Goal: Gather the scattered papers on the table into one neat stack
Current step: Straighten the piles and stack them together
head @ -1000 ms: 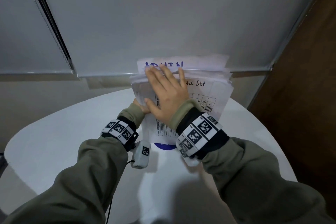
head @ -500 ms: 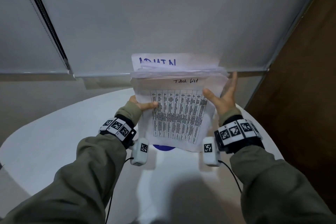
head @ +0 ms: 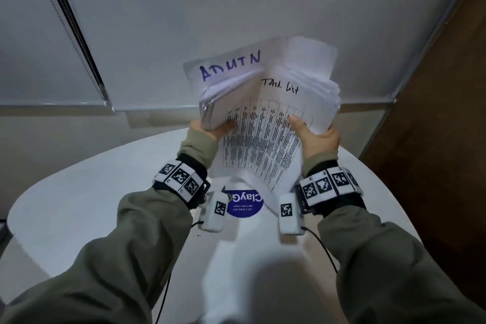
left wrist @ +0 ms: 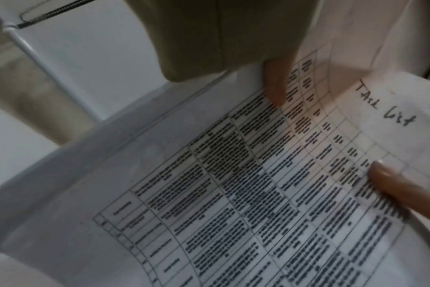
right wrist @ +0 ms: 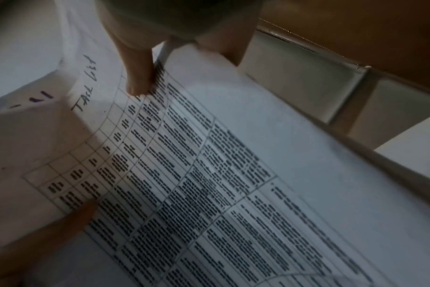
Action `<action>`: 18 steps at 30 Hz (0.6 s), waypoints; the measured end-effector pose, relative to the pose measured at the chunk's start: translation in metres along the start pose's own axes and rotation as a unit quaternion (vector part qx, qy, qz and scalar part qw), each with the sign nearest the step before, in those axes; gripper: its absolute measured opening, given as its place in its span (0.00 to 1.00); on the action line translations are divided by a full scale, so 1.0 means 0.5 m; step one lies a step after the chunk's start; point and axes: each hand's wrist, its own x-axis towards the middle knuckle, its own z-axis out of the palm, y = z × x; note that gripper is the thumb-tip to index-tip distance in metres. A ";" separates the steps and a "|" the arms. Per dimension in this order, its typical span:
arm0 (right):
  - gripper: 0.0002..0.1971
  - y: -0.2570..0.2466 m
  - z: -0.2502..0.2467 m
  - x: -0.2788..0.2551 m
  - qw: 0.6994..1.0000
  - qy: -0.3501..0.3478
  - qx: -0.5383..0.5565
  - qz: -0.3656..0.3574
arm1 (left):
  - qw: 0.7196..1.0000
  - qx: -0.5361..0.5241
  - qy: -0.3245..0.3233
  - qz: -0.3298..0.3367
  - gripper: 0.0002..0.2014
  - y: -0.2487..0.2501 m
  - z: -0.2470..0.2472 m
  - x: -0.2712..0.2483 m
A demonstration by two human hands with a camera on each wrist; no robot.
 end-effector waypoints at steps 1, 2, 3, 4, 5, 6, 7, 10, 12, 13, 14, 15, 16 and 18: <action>0.15 0.001 -0.002 -0.003 1.000 -0.007 -0.007 0.011 | 1.000 -0.006 -0.007 -0.002 0.10 -0.005 -0.004 -0.002; 0.15 0.011 -0.006 -0.006 0.999 -0.019 -0.021 0.026 | 1.000 -0.004 -0.017 -0.017 0.12 -0.019 -0.006 0.000; 0.14 0.023 -0.010 -0.009 0.998 -0.037 -0.037 0.041 | 0.999 0.004 -0.021 -0.040 0.15 -0.035 -0.008 0.000; 0.16 0.043 -0.014 -0.007 0.996 -0.049 -0.047 0.059 | 0.997 0.023 -0.026 -0.065 0.20 -0.057 -0.010 0.003; 0.23 0.059 -0.018 -0.005 0.994 -0.060 -0.056 0.078 | 0.995 0.050 -0.033 -0.082 0.25 -0.073 -0.013 0.003; 0.29 0.073 -0.020 -0.001 0.991 -0.068 -0.061 0.098 | 0.993 0.075 -0.041 -0.087 0.27 -0.086 -0.015 0.007; 0.34 0.073 -0.022 -0.001 0.988 -0.081 -0.072 0.114 | 0.991 0.086 -0.054 -0.083 0.30 -0.101 -0.018 0.014; 0.35 0.082 -0.028 0.020 0.979 -0.099 -0.093 0.155 | 0.991 0.074 -0.071 -0.089 0.43 -0.136 -0.024 0.042; 0.35 0.076 -0.025 0.028 0.977 -0.091 -0.108 0.161 | 0.987 0.099 -0.090 -0.094 0.52 -0.140 -0.024 0.056; 0.34 0.078 -0.023 0.031 0.977 -0.087 -0.106 0.163 | 0.983 0.109 -0.111 -0.095 0.56 -0.139 -0.022 0.061; 0.33 0.080 -0.022 0.033 0.978 -0.082 -0.105 0.163 | 0.979 0.119 -0.134 -0.092 0.59 -0.138 -0.024 0.065; 0.32 0.081 -0.022 0.034 0.979 -0.077 -0.103 0.160 | 0.976 0.129 -0.153 -0.084 0.61 -0.125 -0.025 0.060; 0.31 0.086 -0.023 0.036 0.979 -0.071 -0.101 0.165 | 0.974 0.137 -0.166 -0.070 0.63 -0.109 -0.028 0.052; 0.27 0.086 -0.021 0.034 0.979 -0.060 -0.099 0.168 | 0.981 0.123 -0.148 -0.013 0.70 -0.054 -0.036 0.025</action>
